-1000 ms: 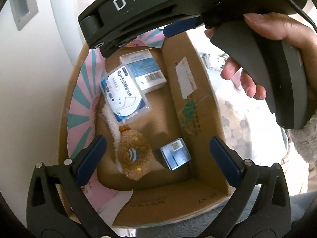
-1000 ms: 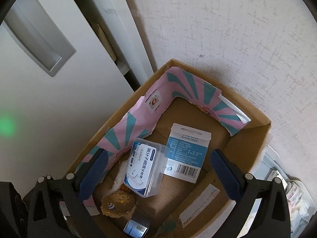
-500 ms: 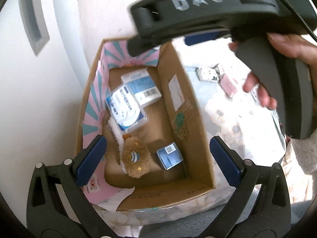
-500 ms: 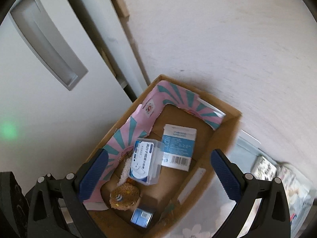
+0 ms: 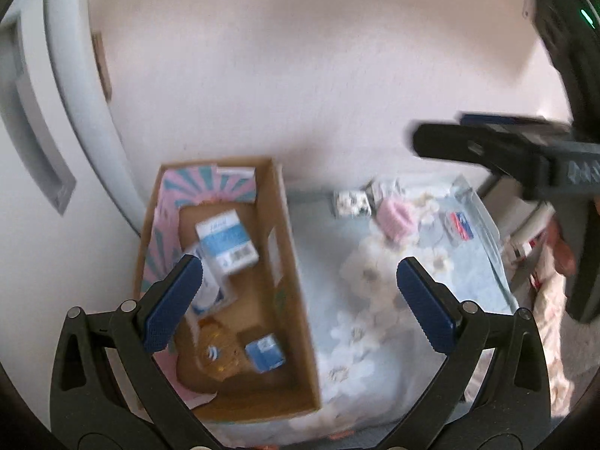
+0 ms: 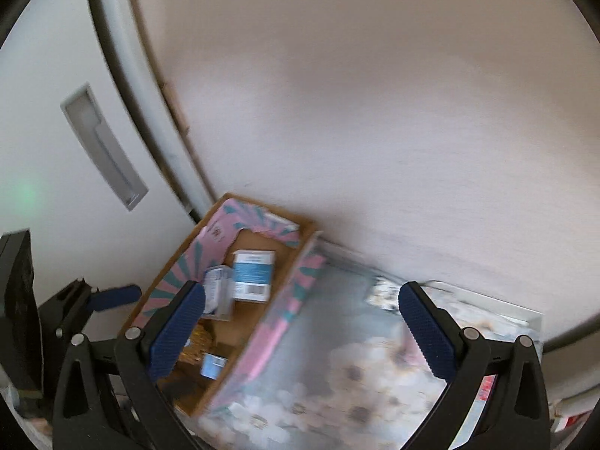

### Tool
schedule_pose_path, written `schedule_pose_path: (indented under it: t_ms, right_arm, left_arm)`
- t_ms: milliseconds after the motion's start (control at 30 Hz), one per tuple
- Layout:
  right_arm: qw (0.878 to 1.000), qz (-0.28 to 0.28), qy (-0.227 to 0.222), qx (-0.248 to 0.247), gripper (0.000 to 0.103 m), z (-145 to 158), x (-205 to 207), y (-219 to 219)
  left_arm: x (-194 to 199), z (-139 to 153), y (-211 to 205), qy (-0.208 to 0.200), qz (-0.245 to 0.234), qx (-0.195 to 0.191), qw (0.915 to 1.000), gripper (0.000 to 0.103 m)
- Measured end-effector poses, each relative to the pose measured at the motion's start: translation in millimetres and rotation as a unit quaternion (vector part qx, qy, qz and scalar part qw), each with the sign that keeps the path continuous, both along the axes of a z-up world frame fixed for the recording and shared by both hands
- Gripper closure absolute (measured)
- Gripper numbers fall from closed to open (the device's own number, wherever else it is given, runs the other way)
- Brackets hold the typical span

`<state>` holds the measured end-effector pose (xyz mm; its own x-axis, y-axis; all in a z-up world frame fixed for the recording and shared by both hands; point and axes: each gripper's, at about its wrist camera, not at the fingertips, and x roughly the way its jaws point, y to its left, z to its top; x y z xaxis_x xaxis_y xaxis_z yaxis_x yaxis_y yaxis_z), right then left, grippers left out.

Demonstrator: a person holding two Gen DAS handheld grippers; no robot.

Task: Organize objects
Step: 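Move both grippers back over the tray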

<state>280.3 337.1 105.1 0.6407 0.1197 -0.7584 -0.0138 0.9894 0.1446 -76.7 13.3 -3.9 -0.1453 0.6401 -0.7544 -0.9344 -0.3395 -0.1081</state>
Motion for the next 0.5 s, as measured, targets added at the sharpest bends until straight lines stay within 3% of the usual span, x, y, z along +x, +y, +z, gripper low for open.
schedule_pose_path:
  t_ms: [200, 500]
  right_arm:
    - [0.997, -0.048, -0.037, -0.045, 0.000, 18, -46, -53]
    - [0.990, -0.086, -0.045, -0.097, 0.000, 1, -90, -119]
  left_arm:
    - [21, 8, 37, -0.020, -0.018, 0.011, 0.9996, 0.000]
    - [58, 4, 89, -0.004, -0.019, 0.003, 0.9998, 0.000]
